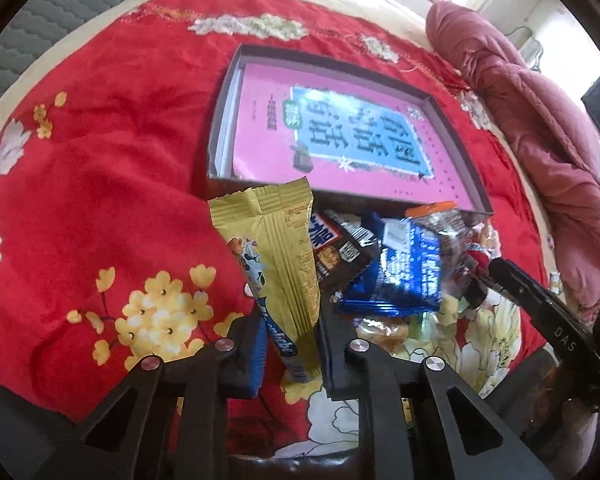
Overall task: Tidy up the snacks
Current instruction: 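Grasp the yellow snack bar with the left gripper while the right grasps the red panda snack stick, then drop the yellow bar into the tray with the left gripper while the right carries the red stick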
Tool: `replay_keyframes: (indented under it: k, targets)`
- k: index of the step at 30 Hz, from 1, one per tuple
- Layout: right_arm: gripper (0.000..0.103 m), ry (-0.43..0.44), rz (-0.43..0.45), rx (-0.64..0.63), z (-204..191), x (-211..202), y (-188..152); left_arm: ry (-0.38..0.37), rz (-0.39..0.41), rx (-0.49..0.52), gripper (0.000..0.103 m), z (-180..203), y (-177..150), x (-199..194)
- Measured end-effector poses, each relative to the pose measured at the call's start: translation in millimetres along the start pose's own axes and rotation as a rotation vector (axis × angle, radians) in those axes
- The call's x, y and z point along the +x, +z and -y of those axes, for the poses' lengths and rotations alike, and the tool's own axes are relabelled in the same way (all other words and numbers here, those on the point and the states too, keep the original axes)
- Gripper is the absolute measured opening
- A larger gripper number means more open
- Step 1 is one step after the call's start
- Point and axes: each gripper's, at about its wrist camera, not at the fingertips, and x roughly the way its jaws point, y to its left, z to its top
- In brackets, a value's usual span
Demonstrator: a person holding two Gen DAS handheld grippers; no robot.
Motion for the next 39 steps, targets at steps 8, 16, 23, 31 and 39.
replay_keyframes:
  k: [8, 16, 23, 31, 39]
  targets:
    - [0.032, 0.020, 0.021, 0.013, 1, -11, -1, -0.017, 0.022, -0.010, 0.017, -3, 1, -13]
    - [0.031, 0.034, 0.066, 0.021, 1, -25, 3, -0.016, 0.057, -0.017, 0.017, -7, 5, -26]
    - [0.031, 0.043, 0.099, 0.011, -1, -32, 8, -0.011, 0.079, -0.019, 0.017, -7, 10, -32]
    - [0.031, 0.067, 0.142, 0.013, -4, -32, 16, -0.001, 0.084, -0.034, 0.017, -11, 17, -31]
    - [0.031, 0.065, 0.176, -0.009, -8, -23, 25, 0.003, 0.091, -0.038, 0.017, -9, 30, -26]
